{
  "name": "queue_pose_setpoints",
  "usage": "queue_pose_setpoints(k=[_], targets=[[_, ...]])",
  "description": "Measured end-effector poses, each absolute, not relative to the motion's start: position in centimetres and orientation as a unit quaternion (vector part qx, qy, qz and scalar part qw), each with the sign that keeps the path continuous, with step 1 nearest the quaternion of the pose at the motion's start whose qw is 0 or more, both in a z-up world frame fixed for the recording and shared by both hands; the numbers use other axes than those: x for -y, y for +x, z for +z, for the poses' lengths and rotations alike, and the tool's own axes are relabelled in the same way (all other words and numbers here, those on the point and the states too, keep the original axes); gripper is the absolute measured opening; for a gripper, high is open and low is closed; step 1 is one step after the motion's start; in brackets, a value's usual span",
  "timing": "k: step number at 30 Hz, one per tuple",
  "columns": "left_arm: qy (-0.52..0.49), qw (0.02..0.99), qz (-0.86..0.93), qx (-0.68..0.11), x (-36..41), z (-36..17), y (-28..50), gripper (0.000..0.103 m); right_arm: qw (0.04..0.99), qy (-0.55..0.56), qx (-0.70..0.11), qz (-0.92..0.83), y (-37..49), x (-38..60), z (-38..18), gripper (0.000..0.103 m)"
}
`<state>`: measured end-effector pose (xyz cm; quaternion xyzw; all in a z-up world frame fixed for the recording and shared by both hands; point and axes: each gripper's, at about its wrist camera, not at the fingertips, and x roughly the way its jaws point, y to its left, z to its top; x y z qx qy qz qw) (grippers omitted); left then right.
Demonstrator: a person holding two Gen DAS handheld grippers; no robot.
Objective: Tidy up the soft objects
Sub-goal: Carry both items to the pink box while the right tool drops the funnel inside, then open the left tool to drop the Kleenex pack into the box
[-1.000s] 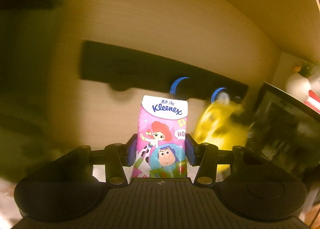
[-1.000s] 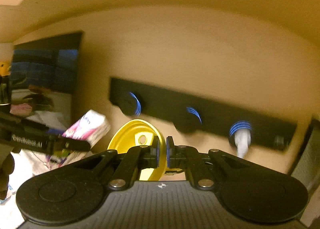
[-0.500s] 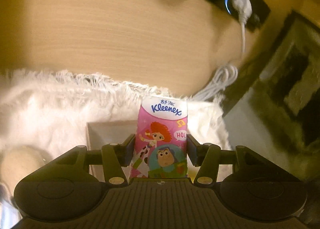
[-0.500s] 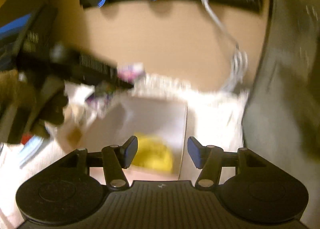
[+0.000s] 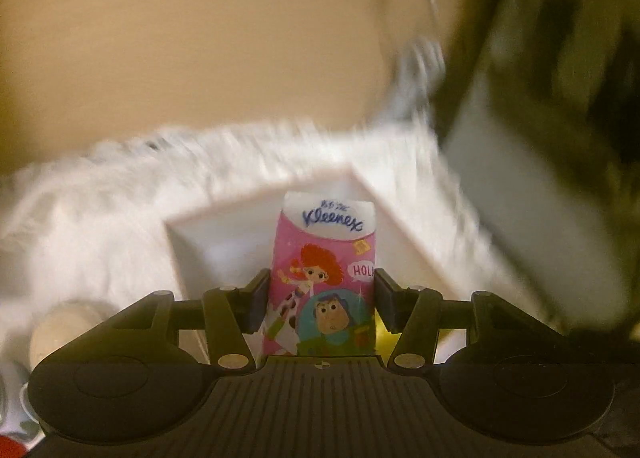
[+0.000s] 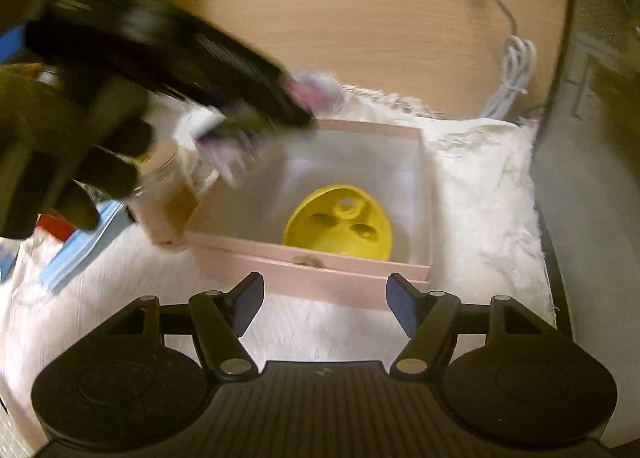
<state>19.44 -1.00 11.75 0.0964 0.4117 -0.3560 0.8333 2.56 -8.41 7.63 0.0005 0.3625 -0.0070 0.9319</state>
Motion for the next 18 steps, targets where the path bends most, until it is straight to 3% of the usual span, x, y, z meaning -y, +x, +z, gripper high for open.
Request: queue_pose_setpoints(k=[2, 7, 18], targets=[[0.125, 0.854, -0.332, -0.381, 2.0, 11.0, 18.6, 0.058, 0.932, -0.007, -0.362, -0.009, 2.1, 8.2, 7.6, 0.068], [-0.011, 0.885, -0.312, -0.347, -0.3, 11.9, 19.6, 0.058, 0.930, 0.000, -0.368, -0.018, 1.1, 8.7, 7.0, 0.069], [-0.089, 0.902, -0.289, -0.308, -9.8, 15.4, 15.5, 0.056, 0.935, 0.028, -0.353, -0.004, 1.6, 7.7, 6.9, 0.069]])
